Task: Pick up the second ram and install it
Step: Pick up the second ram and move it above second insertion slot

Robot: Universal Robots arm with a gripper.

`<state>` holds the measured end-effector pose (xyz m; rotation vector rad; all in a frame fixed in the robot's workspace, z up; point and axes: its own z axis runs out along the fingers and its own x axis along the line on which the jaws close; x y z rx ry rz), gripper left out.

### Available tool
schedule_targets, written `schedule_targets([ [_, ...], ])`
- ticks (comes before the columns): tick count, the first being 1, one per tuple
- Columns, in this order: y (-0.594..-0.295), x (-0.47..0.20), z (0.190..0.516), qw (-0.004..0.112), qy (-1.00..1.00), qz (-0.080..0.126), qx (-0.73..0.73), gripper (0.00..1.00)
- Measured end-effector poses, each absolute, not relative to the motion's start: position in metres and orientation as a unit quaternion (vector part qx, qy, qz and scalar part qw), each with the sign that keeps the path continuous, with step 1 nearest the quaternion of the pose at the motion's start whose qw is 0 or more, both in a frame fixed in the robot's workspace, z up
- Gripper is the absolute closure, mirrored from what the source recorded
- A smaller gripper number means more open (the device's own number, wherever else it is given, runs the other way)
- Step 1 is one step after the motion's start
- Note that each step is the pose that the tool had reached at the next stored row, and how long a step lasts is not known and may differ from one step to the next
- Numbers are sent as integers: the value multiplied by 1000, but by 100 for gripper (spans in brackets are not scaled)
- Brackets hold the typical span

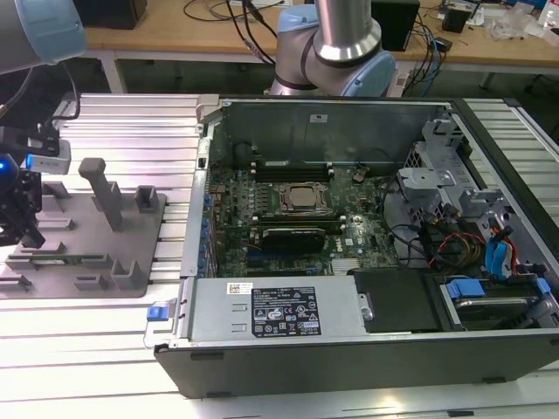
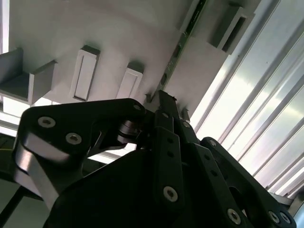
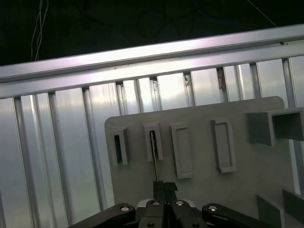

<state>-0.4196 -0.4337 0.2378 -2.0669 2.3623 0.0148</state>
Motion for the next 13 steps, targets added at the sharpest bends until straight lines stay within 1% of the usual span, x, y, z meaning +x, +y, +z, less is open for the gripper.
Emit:
schedule_targets([
  [13,-434,-419,226,1,724,5,-690,92],
])
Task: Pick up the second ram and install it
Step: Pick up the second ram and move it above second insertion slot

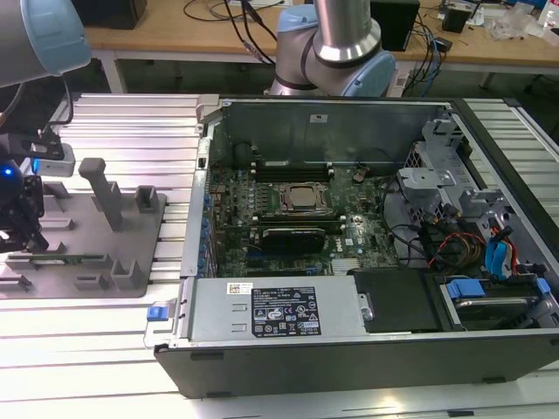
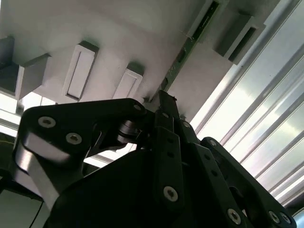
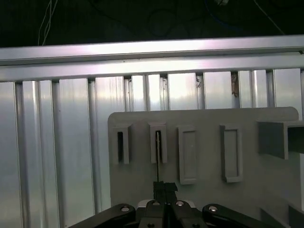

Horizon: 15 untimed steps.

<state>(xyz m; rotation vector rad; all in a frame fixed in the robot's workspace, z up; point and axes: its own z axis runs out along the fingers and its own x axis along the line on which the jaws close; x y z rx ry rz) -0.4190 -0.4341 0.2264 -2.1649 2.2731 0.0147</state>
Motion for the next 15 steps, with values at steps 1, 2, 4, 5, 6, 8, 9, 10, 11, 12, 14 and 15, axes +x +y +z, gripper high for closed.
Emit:
schedule_targets([
  [1,-434,-419,226,1,724,5,-690,92],
  [2,-434,-419,225,1,724,5,-690,92],
  [4,-435,-419,223,1,724,5,-690,92],
  [5,-435,-419,223,1,724,5,-690,92],
  [6,-435,-419,222,1,724,5,-690,92],
  [8,-435,-419,222,1,724,5,-690,92],
  [9,-435,-419,222,2,724,5,-690,92],
  [10,-435,-419,222,2,724,5,-690,92],
  [11,-435,-419,222,2,724,5,-690,79],
  [12,-435,-419,222,2,724,5,-690,79],
  [14,-435,-419,221,2,724,5,-690,66],
  [15,-435,-419,218,0,721,5,-693,66],
])
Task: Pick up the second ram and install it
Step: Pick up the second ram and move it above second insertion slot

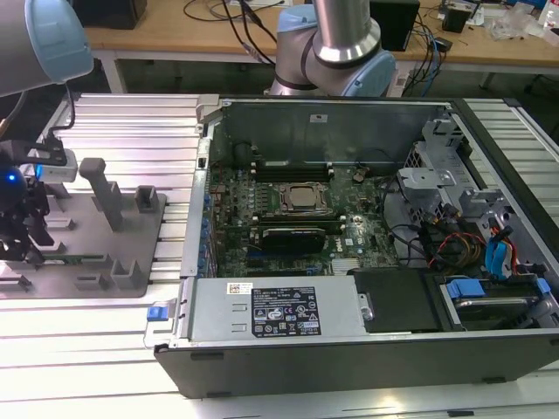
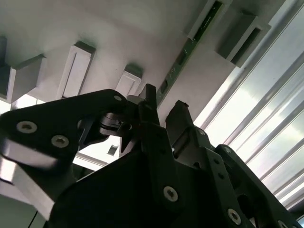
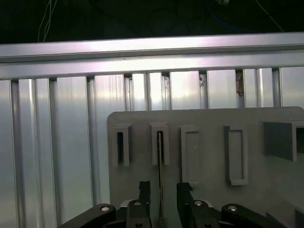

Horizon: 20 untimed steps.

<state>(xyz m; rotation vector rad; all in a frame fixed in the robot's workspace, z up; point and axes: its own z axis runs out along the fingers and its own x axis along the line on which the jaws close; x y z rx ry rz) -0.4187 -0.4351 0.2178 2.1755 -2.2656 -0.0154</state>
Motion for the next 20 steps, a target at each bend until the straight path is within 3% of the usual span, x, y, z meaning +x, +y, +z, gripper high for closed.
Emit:
schedule_targets([
  [9,-435,-418,209,4,-703,-6,711,67],
  [11,-435,-418,209,4,-703,-6,711,82],
  [20,-435,-414,208,4,-702,-6,712,82],
])
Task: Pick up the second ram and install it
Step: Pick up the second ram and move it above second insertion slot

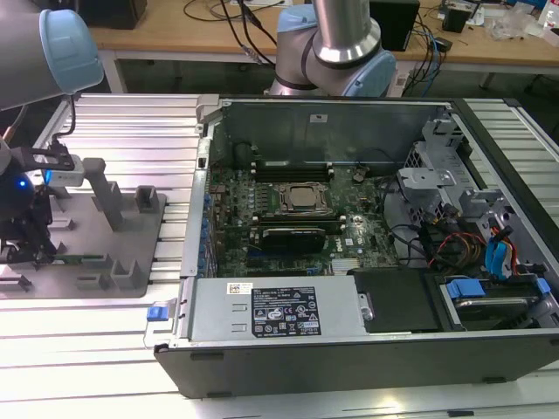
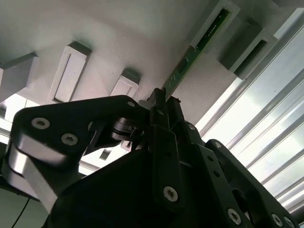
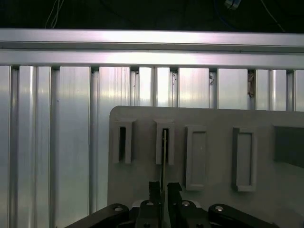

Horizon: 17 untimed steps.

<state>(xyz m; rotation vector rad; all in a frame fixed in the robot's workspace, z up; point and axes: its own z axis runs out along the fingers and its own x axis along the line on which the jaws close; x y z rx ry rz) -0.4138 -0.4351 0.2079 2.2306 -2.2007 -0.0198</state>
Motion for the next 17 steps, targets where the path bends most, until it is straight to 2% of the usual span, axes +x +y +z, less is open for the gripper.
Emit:
schedule_targets([
  [1,-435,-414,208,4,-702,-6,712,82],
  [2,-435,-414,208,4,-702,-6,712,90],
  [3,-435,-414,208,4,-702,-6,712,91],
  [9,-435,-414,208,4,-702,-6,712,91],
  [17,-435,-414,245,3,-702,-5,712,91],
])
